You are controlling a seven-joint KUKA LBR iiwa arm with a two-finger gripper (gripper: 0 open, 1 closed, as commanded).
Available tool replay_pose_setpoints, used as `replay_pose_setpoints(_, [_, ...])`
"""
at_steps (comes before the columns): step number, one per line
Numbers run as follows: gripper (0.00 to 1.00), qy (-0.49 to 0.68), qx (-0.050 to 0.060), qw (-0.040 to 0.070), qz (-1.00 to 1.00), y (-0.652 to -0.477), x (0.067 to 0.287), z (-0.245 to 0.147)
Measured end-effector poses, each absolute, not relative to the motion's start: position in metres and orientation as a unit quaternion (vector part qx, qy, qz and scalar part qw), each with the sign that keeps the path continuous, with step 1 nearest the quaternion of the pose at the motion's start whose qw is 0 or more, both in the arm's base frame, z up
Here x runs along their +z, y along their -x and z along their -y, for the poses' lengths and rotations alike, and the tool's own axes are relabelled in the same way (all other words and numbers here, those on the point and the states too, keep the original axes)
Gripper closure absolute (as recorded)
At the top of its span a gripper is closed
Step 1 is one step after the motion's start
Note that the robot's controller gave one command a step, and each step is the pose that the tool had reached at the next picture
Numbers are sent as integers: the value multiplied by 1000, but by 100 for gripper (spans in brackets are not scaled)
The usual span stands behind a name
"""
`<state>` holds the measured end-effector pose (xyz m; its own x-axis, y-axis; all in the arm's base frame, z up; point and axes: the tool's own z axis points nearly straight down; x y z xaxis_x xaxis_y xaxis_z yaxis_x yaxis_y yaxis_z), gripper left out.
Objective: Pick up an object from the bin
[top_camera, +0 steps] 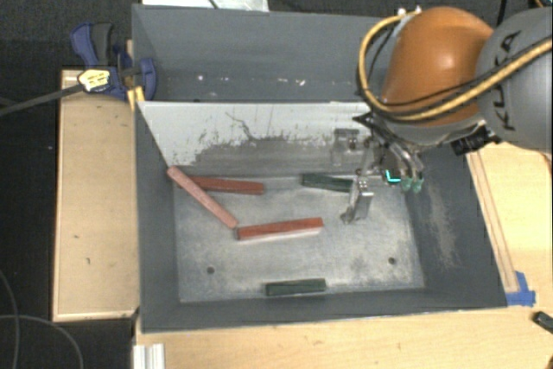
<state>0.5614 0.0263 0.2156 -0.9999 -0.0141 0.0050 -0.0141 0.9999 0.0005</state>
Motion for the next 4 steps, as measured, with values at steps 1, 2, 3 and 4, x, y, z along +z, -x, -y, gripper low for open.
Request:
replay_pose_setpoints(1, [0,-103,-1,3,995,-530,66,-108])
replay_pose_setpoints(2, [0,-105,-1,-4,994,-550,103,-127])
replay_pose_setpoints(3, [0,-166,1,-2,986,-557,101,-78])
replay_pose_setpoints(4, [0,-158,-1,1,987,-548,69,-97])
